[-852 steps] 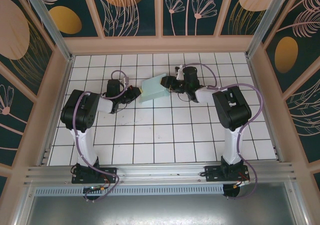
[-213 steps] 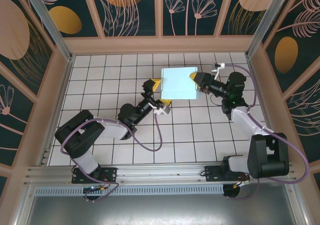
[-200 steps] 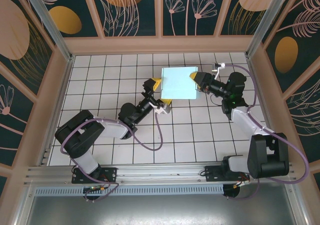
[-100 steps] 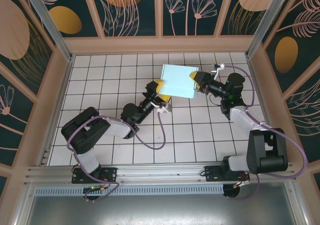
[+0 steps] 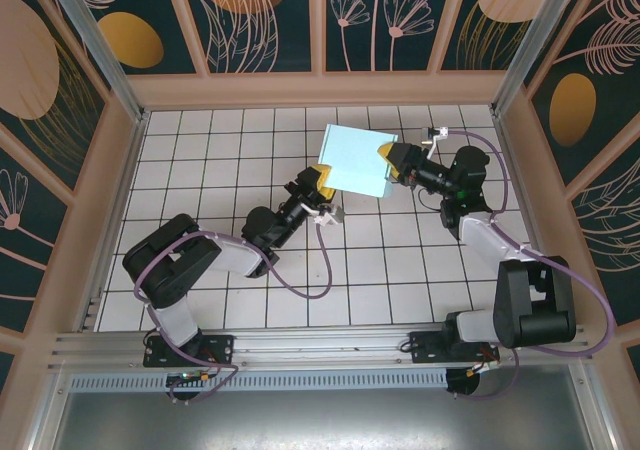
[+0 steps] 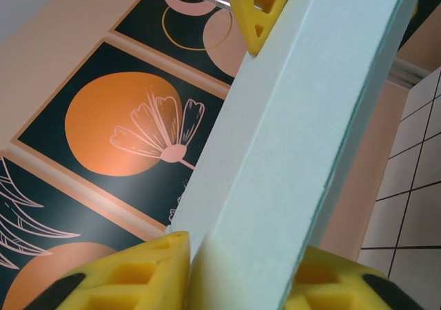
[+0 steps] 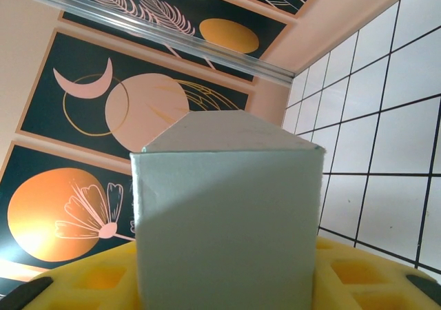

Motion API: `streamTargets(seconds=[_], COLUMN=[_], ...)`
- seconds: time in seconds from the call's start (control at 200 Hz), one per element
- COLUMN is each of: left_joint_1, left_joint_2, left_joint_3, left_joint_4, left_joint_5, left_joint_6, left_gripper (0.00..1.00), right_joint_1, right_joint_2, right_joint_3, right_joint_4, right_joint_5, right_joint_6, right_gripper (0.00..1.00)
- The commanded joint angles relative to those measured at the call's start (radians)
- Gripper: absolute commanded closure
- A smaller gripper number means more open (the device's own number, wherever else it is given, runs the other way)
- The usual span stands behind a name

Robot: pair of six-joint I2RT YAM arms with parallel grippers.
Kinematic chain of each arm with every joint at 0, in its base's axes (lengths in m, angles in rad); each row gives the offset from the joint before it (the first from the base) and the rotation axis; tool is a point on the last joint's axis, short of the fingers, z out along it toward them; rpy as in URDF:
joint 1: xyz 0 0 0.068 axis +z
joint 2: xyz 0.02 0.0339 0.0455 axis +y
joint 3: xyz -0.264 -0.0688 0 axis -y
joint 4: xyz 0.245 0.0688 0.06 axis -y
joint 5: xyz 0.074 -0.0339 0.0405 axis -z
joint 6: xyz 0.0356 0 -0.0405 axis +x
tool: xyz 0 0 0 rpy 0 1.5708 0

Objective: Fold the paper box

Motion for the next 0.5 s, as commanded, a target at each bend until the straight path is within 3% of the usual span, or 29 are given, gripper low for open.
streamTargets(seconds=[0.0,0.16,0.38,0.495], left_joint_1=[0.002,0.003,0.003,0.002], left_joint_2=[-0.007,-0.010,-0.047,-0.048], left_joint_3=[0.003,0.005,0.013,0.005], left_joint_4=[0.051,0.043,-0.082,-0.153], left_joint_5=[-0.024,-0.028,-0.053,-0.076], left_joint_6=[-0.003,-0.007,-0.107,-0.145], left_gripper=[0.75,0.76,0.77,0.77], right_joint_1=[0.017,0.020,0.018,0.006], right_joint_2=[0.002,0.001,-0.020,-0.035], right_joint_3=[0.000,0.004,0.017,0.025], right_joint_4=[0.020,0.012,-0.031,-0.115], right_joint_5=[-0.040,-0.036,-0.002,0.035], right_joint_6=[-0.010,-0.022,-0.099,-0.164], right_gripper=[0.53,0.51,0.16,0.09])
